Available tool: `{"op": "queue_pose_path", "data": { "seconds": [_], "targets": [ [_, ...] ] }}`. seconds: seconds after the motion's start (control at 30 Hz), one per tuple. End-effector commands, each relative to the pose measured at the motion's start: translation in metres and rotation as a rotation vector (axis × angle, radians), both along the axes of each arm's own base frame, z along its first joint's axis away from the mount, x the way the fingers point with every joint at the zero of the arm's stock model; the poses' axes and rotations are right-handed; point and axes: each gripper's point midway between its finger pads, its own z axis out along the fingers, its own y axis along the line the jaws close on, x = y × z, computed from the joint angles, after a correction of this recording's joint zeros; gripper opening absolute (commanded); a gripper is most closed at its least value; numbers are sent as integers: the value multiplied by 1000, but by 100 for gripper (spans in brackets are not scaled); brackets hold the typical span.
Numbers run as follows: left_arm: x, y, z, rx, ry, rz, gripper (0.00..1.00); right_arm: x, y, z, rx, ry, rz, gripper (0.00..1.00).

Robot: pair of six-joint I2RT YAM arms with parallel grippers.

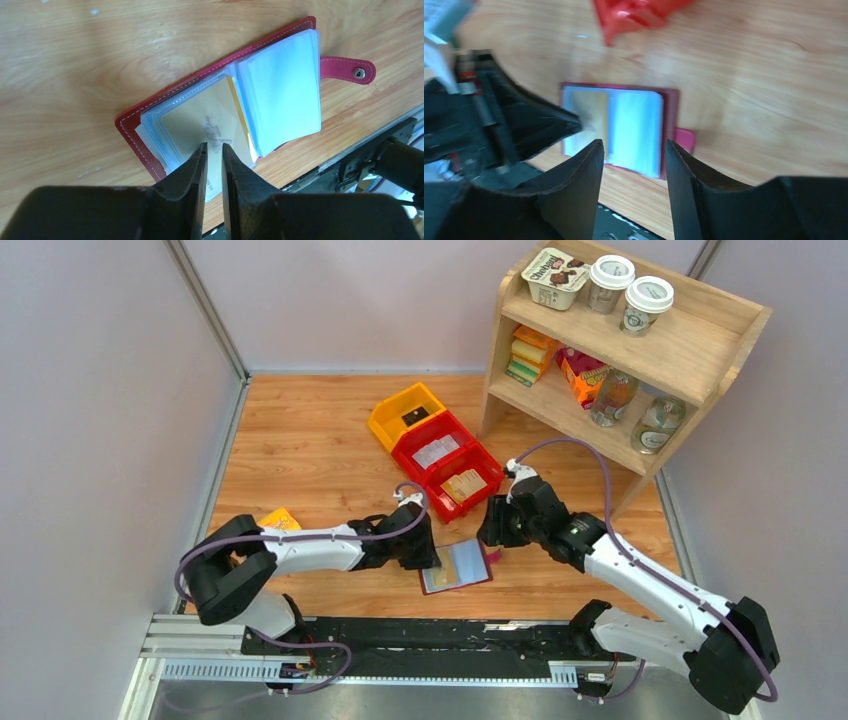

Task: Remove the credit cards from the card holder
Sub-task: Remove the credit card from the card holder.

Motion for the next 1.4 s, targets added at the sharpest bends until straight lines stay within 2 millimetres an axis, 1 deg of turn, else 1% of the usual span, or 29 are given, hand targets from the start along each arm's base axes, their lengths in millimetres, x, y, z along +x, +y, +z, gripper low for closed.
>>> {"op": "queue_pose_path", "data": {
  "seconds": [0.0,0.03,0.1,0.13,0.2,0.23,0.33,0.43,0.47,0.5,0.53,0.57,0.63,0.73,0.77,0.87,0.9,1.0,1.03,1.17,1.27,1.37],
  "targets": [
    [4,21,15,30,-96,22,25,-10,53,29,265,-40,213,51],
    [7,23,19,24,-113,37,25,-13,62,28,303,-23,243,51],
    [9,24,31,-6,-147,51,26,-13,75,19,357,12,266,49],
    [9,26,35,-16,-157,54,26,-14,82,19,392,19,286,48],
    [9,28,39,-16,-168,54,27,-16,92,11,442,45,307,45],
    [10,30,37,-5,-170,53,27,-16,96,8,458,52,316,44],
    [8,31,27,22,-150,45,27,-16,98,-12,443,101,307,44],
    [4,27,16,36,-110,22,26,-15,95,-32,413,156,275,43],
    [1,27,8,55,-91,15,25,-15,94,-38,408,175,262,42],
    [1,24,7,55,-79,7,25,-16,94,-44,407,199,253,42],
    [-2,26,-2,80,-59,0,25,-17,94,-48,414,216,253,42],
    [-3,24,-3,81,-50,-6,25,-18,95,-51,420,229,253,41],
    [-6,26,-13,112,-22,-14,24,-18,94,-61,411,257,238,41],
    [-8,30,-19,136,-3,-9,21,-17,92,-69,405,289,217,40],
    [-9,31,-21,143,3,-9,18,-17,92,-72,403,296,215,39],
    [-11,32,-24,154,12,-9,17,-18,93,-73,413,310,224,36],
    [-12,33,-26,163,18,-8,15,-19,94,-71,426,309,232,35],
    [-12,35,-29,180,25,-8,14,-21,98,-62,473,291,260,32],
    [-13,37,-32,193,31,-8,12,-23,98,-58,491,283,270,31],
    [-16,41,-39,240,40,-16,8,-25,97,-44,581,263,297,29],
    [-16,41,-43,254,46,-19,5,-27,100,-34,637,245,335,29],
    [-16,38,-44,255,47,-26,1,-29,102,-30,675,244,352,27]
  ]
}}
